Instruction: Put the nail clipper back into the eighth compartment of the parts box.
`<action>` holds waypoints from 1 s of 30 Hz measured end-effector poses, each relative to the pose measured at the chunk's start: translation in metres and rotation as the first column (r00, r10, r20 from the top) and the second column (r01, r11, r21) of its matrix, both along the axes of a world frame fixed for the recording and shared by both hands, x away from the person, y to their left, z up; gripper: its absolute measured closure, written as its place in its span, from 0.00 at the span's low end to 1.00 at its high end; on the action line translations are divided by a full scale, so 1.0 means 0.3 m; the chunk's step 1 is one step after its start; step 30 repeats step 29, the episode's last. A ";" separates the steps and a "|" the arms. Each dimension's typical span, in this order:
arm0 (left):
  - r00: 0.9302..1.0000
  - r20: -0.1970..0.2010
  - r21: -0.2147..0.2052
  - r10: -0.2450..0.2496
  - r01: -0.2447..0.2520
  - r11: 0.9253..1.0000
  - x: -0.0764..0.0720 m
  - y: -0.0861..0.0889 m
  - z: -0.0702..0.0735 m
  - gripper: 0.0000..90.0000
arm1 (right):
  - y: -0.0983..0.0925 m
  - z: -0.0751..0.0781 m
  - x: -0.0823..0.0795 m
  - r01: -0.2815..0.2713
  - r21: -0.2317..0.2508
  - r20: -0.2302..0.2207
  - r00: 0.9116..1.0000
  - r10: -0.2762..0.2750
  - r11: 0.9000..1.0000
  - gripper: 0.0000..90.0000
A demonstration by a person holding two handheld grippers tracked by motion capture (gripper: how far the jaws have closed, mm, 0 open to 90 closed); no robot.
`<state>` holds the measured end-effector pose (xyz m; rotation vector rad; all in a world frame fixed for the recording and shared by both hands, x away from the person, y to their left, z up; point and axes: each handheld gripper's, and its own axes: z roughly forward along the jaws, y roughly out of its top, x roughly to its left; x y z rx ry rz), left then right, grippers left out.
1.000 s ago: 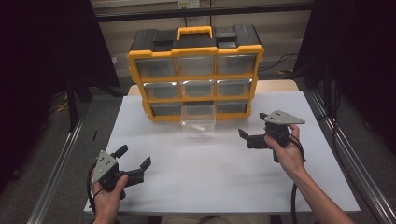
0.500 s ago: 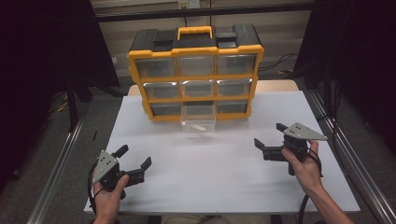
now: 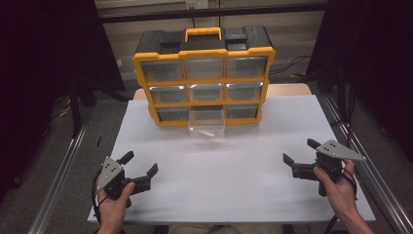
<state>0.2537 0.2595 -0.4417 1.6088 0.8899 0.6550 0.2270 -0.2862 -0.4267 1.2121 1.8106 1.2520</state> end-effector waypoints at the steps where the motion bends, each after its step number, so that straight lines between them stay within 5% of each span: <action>1: 1.000 0.000 -0.004 0.007 -0.007 1.000 -0.001 0.000 0.000 0.03 | 0.000 0.000 0.000 0.000 0.000 0.000 1.000 0.000 1.000 0.02; 8: 1.000 -0.002 0.000 0.005 -0.005 1.000 0.001 0.003 0.000 0.03 | -0.022 -0.051 -0.059 0.027 0.021 -0.012 1.000 -0.027 0.999 0.02; 13: 1.000 -0.006 0.003 0.010 -0.010 1.000 -0.002 0.001 -0.003 0.03 | -0.030 -0.090 -0.083 0.041 -0.025 -0.010 0.999 -0.041 0.999 0.02; 30: 1.000 -0.013 0.005 0.013 -0.013 1.000 0.001 0.003 -0.006 0.03 | -0.044 -0.107 -0.076 0.063 -0.002 -0.037 0.997 -0.063 0.998 0.02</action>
